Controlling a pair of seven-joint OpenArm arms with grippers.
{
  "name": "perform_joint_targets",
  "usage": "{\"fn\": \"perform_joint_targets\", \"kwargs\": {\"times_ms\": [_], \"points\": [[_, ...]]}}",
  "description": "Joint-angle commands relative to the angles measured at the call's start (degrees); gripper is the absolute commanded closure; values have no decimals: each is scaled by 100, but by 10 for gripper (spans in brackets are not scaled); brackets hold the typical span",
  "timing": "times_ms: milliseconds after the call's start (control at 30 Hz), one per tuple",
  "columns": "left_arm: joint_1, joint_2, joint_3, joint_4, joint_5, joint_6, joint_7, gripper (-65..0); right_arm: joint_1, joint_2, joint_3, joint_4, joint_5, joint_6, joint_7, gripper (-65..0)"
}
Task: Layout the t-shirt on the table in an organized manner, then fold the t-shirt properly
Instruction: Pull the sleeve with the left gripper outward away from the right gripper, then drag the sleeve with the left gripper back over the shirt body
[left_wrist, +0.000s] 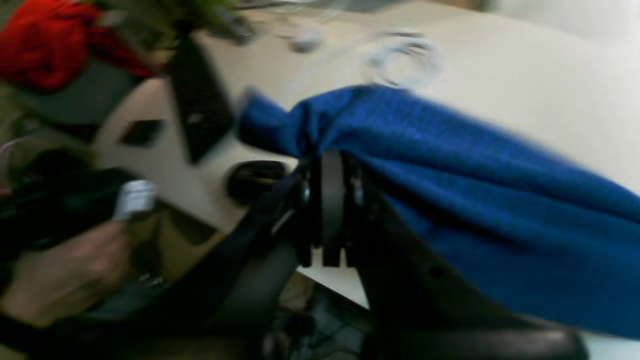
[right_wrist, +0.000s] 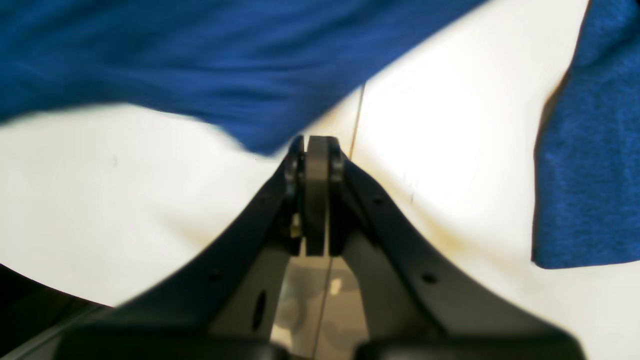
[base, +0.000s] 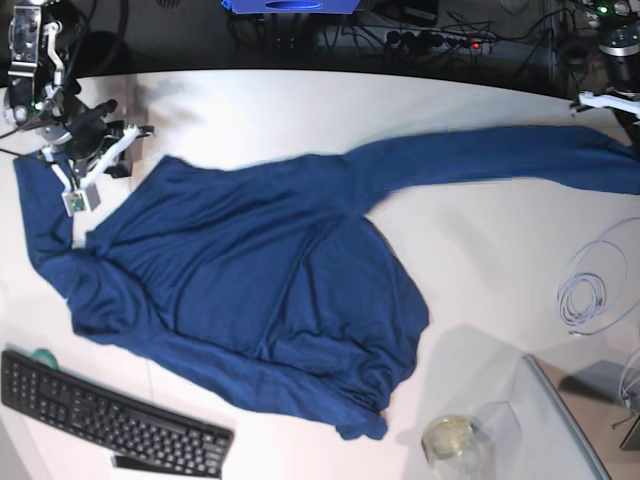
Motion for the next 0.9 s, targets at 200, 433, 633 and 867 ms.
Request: {"fn": "perform_joint_targets", "kwargs": {"times_ms": [200,433,633,867], "points": [[223,-67,817,58,-8,24,-125,0,147,-63,15,98,49,4,93,0],[64,-50,1169,-276,-8,24,-116,0,191,-582,24,125,49,13,101,-3],[-296,-76,1116,-883,89,24,-116,0,77,-1365,59,81,49,13,58,-266],[-586,-67,1116,-1375,748,24,-125,-441,-354,-1839,24,107,58,-31,453,-423]]}}
